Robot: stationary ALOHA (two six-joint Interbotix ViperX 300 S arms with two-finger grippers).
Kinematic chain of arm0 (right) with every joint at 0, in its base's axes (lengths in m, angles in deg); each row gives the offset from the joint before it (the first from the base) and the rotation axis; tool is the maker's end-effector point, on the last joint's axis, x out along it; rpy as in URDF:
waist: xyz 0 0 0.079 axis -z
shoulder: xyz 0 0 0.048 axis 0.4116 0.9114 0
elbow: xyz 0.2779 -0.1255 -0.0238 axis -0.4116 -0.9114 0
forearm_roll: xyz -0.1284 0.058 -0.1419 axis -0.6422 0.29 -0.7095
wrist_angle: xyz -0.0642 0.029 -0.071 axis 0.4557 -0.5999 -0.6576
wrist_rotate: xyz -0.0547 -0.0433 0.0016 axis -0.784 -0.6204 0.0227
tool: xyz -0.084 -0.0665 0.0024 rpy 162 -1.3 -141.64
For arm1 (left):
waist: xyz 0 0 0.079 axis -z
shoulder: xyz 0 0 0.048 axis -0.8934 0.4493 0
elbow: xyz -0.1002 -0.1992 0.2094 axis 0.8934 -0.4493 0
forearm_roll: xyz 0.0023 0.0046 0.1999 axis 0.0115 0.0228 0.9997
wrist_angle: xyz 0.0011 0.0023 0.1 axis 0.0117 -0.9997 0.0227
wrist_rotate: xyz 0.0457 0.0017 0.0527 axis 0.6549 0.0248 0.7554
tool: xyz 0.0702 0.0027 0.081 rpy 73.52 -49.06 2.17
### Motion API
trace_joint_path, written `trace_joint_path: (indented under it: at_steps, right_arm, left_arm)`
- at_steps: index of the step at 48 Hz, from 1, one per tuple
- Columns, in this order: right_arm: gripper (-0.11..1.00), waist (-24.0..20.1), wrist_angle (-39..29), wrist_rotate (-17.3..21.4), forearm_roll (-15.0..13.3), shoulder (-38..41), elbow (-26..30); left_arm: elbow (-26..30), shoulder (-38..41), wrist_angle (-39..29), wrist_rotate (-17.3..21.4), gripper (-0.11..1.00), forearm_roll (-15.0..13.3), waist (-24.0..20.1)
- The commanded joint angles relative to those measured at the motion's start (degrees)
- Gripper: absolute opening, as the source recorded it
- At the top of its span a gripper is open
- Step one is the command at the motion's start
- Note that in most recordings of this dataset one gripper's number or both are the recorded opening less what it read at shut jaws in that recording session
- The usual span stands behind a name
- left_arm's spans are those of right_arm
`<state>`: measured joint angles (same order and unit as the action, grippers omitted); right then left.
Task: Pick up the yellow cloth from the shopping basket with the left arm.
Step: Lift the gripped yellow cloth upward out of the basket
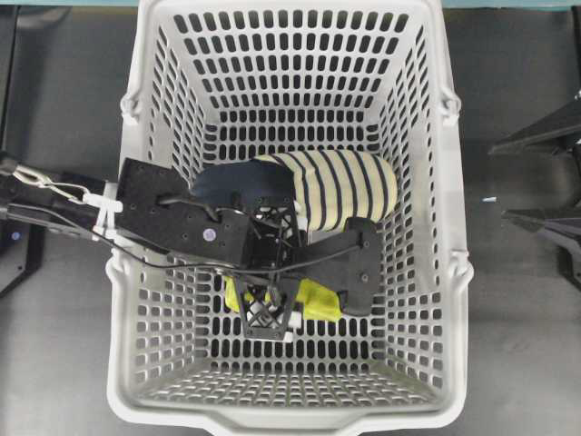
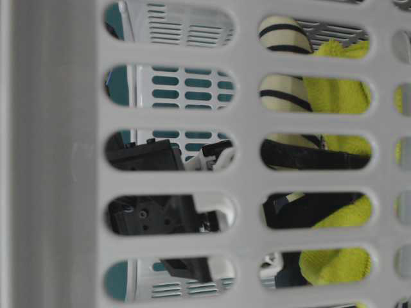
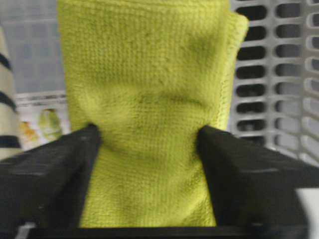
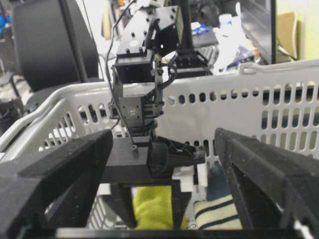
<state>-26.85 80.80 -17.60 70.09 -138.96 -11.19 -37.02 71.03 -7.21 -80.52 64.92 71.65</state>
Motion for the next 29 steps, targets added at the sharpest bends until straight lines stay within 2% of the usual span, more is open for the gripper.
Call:
trace_joint_path:
  at_steps: [1,6,9,19,29]
  right_arm:
    - [0.79,-0.09,0.62,0.09,0.18,0.26,0.44]
    - [0.79,-0.09,0.7,0.09,0.26,0.26,0.26]
    - [0.79,-0.09,0.7,0.09,0.26,0.26,0.26]
    - [0.79,-0.09,0.7,0.18,0.26,0.26,0.0]
    - [0.79,-0.09,0.7,0.18,0.35,0.18,-0.35]
  left_arm:
    - [0.09,-0.26,0.18,0.0,0.58,0.26,0.09]
    - [0.53,-1.05,0.09,0.26,0.3,0.26,0.0]
    - [0.97,-2.02,0.0,0.53,0.18,0.26,-0.18]
    - [6.24,-5.54,-2.72,0.88,0.17,0.26,-0.09]
    - [19.86,-8.26,-16.52,0.88,0.17,0.26,-0.09]
